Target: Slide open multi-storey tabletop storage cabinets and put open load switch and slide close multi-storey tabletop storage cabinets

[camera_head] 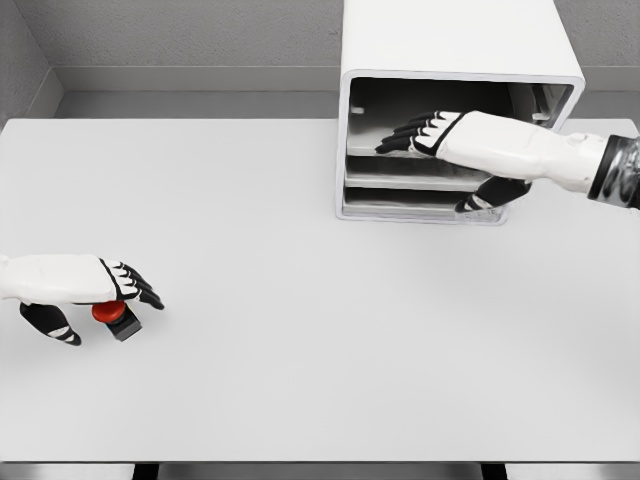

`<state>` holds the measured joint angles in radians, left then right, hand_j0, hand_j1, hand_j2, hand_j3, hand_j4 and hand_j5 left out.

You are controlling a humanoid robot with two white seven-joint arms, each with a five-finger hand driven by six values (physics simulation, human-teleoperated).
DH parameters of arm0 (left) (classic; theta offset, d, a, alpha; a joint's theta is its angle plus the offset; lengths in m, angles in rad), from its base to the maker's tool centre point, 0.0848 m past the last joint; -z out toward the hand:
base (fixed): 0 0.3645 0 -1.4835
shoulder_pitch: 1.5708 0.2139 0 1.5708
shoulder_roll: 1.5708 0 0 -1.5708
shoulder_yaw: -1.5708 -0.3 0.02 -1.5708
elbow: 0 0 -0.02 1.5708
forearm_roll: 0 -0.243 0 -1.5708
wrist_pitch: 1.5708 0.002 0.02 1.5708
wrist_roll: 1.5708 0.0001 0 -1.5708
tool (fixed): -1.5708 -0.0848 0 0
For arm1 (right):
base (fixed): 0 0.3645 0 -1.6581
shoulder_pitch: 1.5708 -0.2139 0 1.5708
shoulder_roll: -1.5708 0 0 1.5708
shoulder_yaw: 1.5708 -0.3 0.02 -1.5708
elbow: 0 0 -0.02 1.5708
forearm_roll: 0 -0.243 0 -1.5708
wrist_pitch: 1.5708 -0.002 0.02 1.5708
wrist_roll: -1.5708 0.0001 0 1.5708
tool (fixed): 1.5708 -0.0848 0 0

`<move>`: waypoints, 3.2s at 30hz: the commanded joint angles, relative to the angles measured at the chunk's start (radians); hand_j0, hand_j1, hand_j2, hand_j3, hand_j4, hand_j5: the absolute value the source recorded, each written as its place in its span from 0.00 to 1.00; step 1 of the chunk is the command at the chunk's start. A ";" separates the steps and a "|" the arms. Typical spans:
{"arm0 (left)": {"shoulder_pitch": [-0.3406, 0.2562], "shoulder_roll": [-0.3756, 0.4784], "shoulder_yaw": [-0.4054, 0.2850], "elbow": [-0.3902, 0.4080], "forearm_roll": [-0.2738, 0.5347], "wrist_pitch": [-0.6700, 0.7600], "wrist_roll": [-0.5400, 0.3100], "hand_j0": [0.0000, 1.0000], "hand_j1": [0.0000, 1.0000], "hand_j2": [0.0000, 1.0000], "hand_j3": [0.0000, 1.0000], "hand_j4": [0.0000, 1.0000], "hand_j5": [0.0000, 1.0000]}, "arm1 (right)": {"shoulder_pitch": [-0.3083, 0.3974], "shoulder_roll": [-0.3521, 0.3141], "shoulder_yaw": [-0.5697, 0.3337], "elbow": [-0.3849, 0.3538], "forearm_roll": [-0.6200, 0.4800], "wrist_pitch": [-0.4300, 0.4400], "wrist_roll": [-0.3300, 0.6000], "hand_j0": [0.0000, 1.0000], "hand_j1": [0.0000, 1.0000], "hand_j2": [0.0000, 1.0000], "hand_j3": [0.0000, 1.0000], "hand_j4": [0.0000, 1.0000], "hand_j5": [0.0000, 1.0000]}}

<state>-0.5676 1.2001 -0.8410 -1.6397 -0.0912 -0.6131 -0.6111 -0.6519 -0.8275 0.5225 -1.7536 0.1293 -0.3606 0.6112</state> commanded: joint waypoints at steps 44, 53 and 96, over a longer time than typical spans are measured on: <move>0.000 0.004 0.000 -0.014 -0.002 0.002 0.000 0.83 0.83 0.83 0.83 0.83 0.83 | -0.081 0.107 0.145 0.164 0.138 0.138 0.000 1.00 1.00 1.00 1.00 1.00 1.00; 0.002 0.004 0.000 -0.014 -0.002 0.002 0.000 0.77 0.77 0.77 0.77 0.77 0.77 | -0.037 0.047 0.123 0.078 0.130 0.049 0.000 1.00 1.00 1.00 1.00 1.00 1.00; -0.184 -0.014 0.007 -0.045 0.153 0.002 0.000 0.33 0.33 0.33 0.33 0.33 0.33 | 0.178 -0.140 -0.036 -0.001 0.102 -0.034 0.000 1.00 1.00 1.00 1.00 1.00 1.00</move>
<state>-0.7578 1.1926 -0.8338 -1.6861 0.0368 -0.6138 -0.6114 -0.4649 -0.9545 0.4779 -1.7520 0.2177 -0.3456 0.5912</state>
